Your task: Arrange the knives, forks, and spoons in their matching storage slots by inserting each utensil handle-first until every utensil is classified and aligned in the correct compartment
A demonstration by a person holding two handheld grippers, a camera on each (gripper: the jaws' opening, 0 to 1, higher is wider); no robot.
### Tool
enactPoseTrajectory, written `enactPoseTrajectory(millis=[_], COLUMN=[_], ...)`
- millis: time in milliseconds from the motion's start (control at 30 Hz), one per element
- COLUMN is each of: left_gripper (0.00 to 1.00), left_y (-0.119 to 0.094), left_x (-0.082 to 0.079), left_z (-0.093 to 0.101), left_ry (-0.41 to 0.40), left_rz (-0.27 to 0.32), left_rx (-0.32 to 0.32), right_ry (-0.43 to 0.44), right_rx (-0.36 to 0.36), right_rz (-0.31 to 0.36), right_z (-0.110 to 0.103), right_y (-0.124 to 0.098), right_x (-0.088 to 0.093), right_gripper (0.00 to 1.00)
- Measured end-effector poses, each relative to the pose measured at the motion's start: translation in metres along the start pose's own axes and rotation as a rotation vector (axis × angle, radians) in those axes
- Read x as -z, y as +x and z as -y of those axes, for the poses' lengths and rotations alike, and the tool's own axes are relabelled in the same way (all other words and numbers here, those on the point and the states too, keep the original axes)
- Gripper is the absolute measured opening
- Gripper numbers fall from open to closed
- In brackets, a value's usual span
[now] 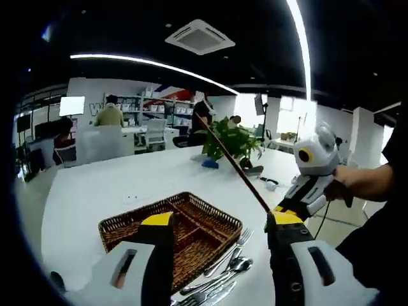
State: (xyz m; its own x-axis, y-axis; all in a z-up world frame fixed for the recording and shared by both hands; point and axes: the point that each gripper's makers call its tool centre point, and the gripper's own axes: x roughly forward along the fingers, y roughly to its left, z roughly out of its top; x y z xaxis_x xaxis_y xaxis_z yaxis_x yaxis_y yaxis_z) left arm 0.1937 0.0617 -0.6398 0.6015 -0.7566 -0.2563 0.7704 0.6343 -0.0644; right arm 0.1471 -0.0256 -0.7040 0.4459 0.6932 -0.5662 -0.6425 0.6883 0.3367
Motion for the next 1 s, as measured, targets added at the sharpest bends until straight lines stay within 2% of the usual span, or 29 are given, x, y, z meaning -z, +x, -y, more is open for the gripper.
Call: enactPoseTrajectory(millis=[67,167,333,433,533,733,1000], left_gripper=[0.72,0.74,0.81,0.91,0.99,0.99,0.99], left_y=[-0.005,-0.015,-0.028,-0.038,-0.044,-0.056,-0.064], left_x=[0.000,0.003,0.007,0.011,0.011,0.015,0.019], left_z=[-0.006,-0.017,-0.031,-0.044,-0.051,-0.058,-0.060], left_ry=[0.030,0.127,0.127,0.165,0.176,0.175,0.141], left_rz=[-0.001,-0.026,-0.054,-0.089,-0.098,-0.114,-0.095], left_rx=[-0.026,-0.053,-0.083,-0.130,-0.159,-0.185,-0.186], right_ry=[-0.043,-0.024,-0.014,-0.008,0.004,0.065,0.106], right_rx=[0.013,0.045,0.089,0.119,0.143,0.177,0.225], right_rz=[0.017,0.002,0.002,-0.017,-0.033,-0.061,-0.086], right_z=[0.005,0.017,0.031,0.039,0.045,0.055,0.069], right_y=[-0.005,-0.010,-0.019,-0.023,-0.026,-0.031,-0.037], right_x=[-0.004,-0.003,-0.007,-0.007,-0.005,-0.001,-0.001], right_gripper=[0.05,0.05,0.05,0.05,0.05,0.05,0.05])
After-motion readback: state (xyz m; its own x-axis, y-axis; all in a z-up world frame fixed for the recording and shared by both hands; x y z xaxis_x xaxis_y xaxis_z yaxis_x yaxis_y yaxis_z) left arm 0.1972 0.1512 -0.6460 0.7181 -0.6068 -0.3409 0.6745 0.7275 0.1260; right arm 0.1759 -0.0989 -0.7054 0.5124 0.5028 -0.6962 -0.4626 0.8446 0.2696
